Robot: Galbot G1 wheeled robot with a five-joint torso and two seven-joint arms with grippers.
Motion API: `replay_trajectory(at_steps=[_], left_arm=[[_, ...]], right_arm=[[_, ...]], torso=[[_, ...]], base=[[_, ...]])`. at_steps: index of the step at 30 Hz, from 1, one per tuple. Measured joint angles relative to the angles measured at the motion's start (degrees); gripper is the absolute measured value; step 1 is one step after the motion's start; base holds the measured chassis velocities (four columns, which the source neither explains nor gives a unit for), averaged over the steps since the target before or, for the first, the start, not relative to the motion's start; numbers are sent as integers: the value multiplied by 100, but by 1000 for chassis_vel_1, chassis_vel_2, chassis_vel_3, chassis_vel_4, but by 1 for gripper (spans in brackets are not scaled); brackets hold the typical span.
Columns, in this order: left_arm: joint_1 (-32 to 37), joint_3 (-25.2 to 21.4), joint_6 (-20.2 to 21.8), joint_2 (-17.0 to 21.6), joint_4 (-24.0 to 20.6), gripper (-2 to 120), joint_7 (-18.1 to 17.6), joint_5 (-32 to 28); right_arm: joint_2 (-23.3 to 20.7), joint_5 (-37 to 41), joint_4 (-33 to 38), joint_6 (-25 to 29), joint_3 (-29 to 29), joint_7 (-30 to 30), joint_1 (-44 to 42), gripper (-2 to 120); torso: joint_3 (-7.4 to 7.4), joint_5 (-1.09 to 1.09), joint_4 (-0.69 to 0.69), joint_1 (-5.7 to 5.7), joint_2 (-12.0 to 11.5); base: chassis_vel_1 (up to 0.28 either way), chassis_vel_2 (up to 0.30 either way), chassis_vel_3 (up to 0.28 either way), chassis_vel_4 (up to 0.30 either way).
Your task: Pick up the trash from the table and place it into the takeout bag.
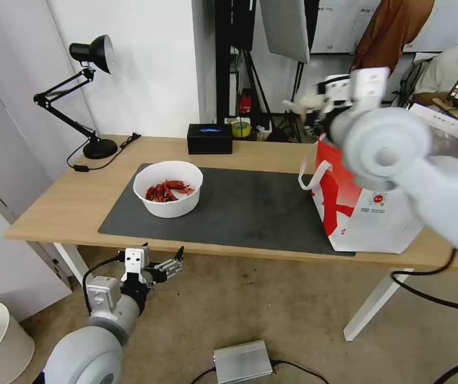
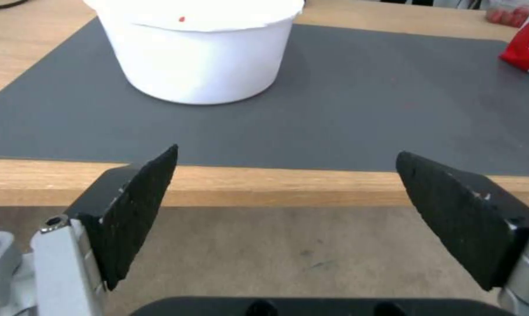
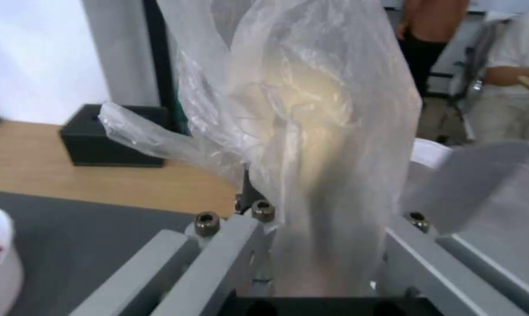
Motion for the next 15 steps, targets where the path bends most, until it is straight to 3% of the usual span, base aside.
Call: replay_trajectory(at_steps=[8,15], left_arm=[[-64,93,5,21,-9,100,4,-7],[-60,140,8,3,-10,100,7,-4]], right_arm=[[-785,162,222,-39,806,-95,-982,4],[-916,77,29,-39,1221,-198,-1605,4]], torso=[[0,1,-1,0,0],[1,0,0,0,0]], base=[[0,0,0,0],[0,0,0,0]])
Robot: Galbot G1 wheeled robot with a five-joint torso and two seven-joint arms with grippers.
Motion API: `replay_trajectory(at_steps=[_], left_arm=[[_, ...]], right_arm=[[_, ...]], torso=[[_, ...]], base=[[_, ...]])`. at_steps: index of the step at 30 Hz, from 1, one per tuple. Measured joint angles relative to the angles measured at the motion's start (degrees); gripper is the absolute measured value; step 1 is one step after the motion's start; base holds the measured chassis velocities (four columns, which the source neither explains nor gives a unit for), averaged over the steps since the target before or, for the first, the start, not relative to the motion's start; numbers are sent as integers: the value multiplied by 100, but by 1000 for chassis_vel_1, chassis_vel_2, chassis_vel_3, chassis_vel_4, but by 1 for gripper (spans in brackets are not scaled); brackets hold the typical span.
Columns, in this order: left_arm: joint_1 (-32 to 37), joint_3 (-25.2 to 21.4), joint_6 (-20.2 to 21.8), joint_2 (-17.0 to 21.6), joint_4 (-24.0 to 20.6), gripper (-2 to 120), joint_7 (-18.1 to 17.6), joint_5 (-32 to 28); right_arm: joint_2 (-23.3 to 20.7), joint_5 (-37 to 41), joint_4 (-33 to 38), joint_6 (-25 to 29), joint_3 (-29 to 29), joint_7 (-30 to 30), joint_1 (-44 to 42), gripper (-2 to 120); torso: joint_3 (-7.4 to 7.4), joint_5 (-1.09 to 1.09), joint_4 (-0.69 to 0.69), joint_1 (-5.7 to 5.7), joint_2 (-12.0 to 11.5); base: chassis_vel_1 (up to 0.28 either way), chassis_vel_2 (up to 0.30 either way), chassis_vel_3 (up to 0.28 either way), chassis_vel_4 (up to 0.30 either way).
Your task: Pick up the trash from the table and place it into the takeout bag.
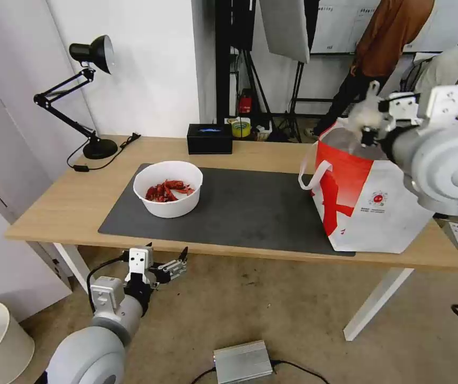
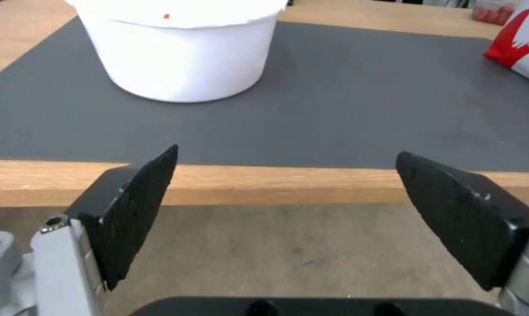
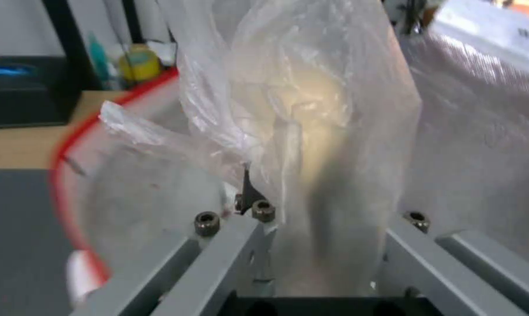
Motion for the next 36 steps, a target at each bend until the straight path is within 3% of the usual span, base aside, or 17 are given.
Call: replay_trajectory(at_steps=[5,8,17,22,27,31,36], left_arm=[[-1,6,3,0,0,100,1,2],[4,5,5,-1,0,100,2,3],[39,-17,7,50,-11,100,2,11],[41,-24,8,71,-9,100,0,16],[8,-24,8,96,-4,100,0,13],[1,-27,8,98,-5,100,-1,9],[8,-34,8,84,-16,100,-2,8]], right_arm=[[45,32,-159,20,130,-11,-157,4],[69,74,-198,69,164,-12,-169,11],[101,140,-214,131,214,-13,-175,48],[138,107,-183,131,253,-12,-240,62],[149,42,-136,131,294,-12,-289,86],[79,17,-64,131,329,-28,-295,97],[-37,-266,131,227,449,-242,-383,100]], torso=[[0,0,1,0,-1],[0,-2,1,0,-1],[0,-1,1,0,0],[0,-2,1,0,0],[0,-2,1,0,0],[0,-2,1,0,0],[0,-2,0,0,0]], base=[[0,0,0,0],[0,0,0,0],[0,0,0,0],[0,0,0,0],[0,0,0,0],[0,0,0,0],[0,0,0,0]])
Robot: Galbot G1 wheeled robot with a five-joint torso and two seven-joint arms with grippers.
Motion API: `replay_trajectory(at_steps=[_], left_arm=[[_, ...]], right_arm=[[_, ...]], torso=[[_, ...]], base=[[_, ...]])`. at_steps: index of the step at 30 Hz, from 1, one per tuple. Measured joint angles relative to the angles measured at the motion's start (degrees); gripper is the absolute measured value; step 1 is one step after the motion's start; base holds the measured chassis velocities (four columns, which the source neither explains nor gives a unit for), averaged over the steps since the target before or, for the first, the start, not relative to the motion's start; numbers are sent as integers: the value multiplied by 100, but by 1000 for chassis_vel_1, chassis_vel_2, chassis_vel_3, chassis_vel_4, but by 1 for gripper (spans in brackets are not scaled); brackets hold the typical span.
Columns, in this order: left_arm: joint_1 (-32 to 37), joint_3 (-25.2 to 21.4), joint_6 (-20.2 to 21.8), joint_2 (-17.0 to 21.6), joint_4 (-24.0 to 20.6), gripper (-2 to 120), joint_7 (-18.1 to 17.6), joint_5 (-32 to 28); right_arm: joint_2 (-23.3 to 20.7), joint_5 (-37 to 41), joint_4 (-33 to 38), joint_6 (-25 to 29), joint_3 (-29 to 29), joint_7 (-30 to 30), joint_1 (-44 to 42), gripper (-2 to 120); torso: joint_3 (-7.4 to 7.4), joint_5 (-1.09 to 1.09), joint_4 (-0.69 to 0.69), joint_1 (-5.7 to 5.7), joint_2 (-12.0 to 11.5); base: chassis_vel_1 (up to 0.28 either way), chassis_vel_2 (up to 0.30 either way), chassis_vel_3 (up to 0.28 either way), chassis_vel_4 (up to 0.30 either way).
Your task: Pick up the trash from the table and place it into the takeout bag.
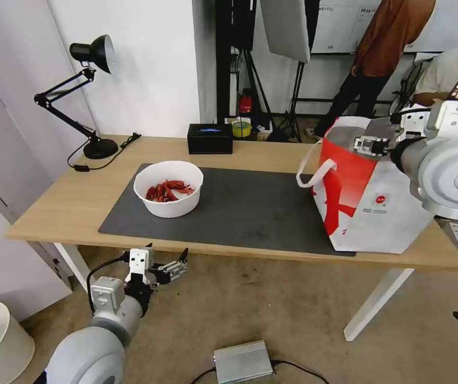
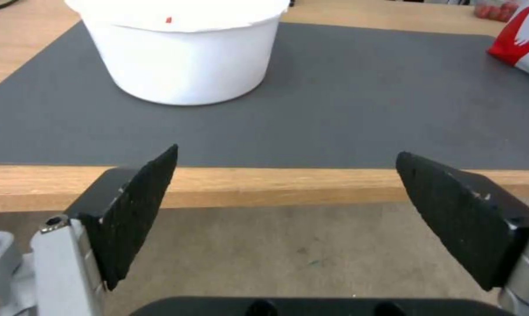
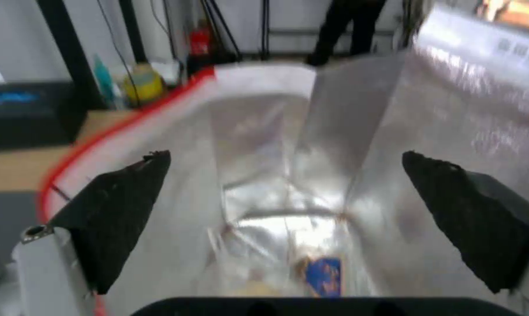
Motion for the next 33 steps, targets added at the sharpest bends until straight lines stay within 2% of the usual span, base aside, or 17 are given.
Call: replay_trajectory(at_steps=[2,4,6,7,10,12,13,21,28,33], left_arm=[[4,0,0,-6,-5,100,0,0],[9,-1,-1,-18,-11,100,-3,2],[7,-1,-22,-24,7,100,-3,14],[7,-1,-22,-24,7,100,-3,14],[1,-15,-52,-35,31,100,-7,31],[6,-21,-54,-39,26,100,-7,32],[34,-48,-57,-55,0,100,-7,33],[226,-187,-120,-165,-91,100,-7,133],[375,-277,-154,-262,-167,100,-7,232],[455,-339,-165,-303,-196,100,-7,275]], right_arm=[[-22,-125,51,90,48,-120,-60,100],[-79,-648,195,536,173,-569,-302,100],[-134,-1420,283,1215,261,-1276,-619,100],[-134,-1420,283,1215,261,-1276,-619,100],[-181,-2328,457,2253,294,-2504,-1004,100],[-181,-2373,494,2361,294,-2607,-1039,100],[-182,-2500,589,2600,250,-2807,-1111,100],[-131,-3097,870,3143,111,-3179,-1752,100],[138,-3859,960,3493,187,-3324,-2935,100],[276,-4289,1038,3544,307,-3306,-3698,100]], torso=[[0,0,0,-1,0],[0,0,0,-1,0],[0,1,0,-1,0],[0,1,0,-1,0],[0,1,-1,-1,0],[0,1,0,0,0],[0,-2,0,-1,0],[0,-1,1,0,0],[0,0,0,-1,1],[0,0,-1,-1,0]], base=[[0,0,0,0],[0,0,0,0],[0,0,0,0],[0,0,0,0],[0,0,0,0],[0,0,0,0],[0,0,0,0],[0,0,0,0],[0,0,0,0],[0,0,0,0]])
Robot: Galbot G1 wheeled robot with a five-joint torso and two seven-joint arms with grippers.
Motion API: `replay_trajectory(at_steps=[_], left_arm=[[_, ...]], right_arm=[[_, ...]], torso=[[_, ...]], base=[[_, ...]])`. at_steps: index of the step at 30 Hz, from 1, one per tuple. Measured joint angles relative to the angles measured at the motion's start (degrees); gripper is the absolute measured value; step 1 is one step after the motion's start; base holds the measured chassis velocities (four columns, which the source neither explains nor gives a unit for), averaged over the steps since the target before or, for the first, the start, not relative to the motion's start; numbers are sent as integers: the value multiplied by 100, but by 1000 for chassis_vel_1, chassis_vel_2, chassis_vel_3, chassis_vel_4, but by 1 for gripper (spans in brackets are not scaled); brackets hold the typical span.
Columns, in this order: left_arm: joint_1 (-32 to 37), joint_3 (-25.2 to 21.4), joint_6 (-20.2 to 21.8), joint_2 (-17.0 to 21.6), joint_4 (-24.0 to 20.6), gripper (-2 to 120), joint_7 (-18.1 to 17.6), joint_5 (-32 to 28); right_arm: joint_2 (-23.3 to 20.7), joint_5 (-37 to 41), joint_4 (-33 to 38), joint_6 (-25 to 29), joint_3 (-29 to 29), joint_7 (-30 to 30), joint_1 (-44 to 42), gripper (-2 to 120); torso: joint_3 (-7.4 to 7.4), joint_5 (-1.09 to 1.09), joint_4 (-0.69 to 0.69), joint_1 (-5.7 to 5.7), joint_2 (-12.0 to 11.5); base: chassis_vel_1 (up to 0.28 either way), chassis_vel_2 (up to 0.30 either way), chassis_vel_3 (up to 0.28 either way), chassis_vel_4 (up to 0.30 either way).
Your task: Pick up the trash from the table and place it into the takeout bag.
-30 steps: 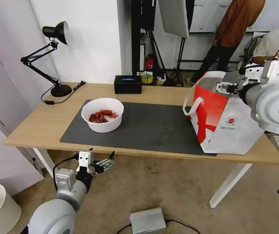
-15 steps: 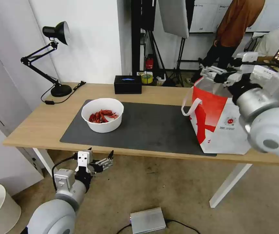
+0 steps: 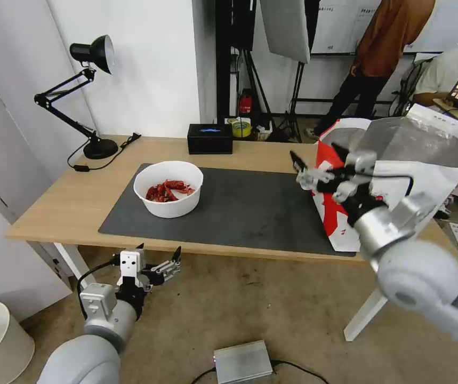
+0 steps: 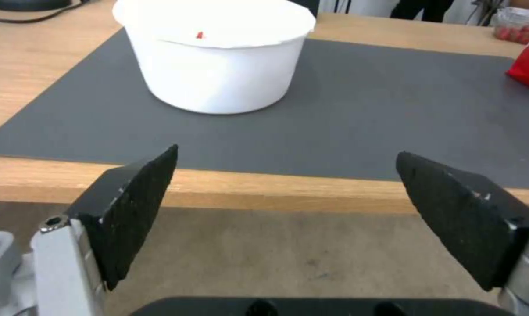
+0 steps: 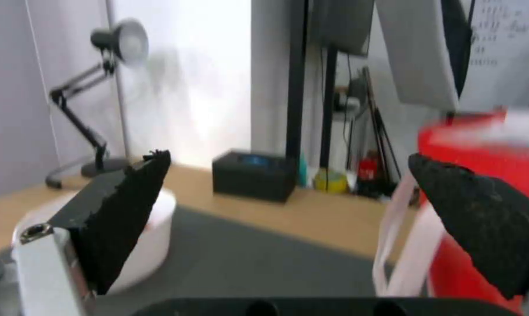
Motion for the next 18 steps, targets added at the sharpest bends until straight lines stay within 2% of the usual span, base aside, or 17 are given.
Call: replay_trajectory(at_steps=[9,18], left_arm=[[146,-201,-3,-52,-25,100,-2,44],[130,-216,-3,-52,16,100,-4,52]], right_arm=[[326,-939,-1,-13,40,290,-1432,100],[511,-1091,147,-280,285,793,-2283,100]], torso=[[0,0,0,0,0],[0,-1,1,0,0]], base=[[0,0,0,0],[0,0,0,0]])
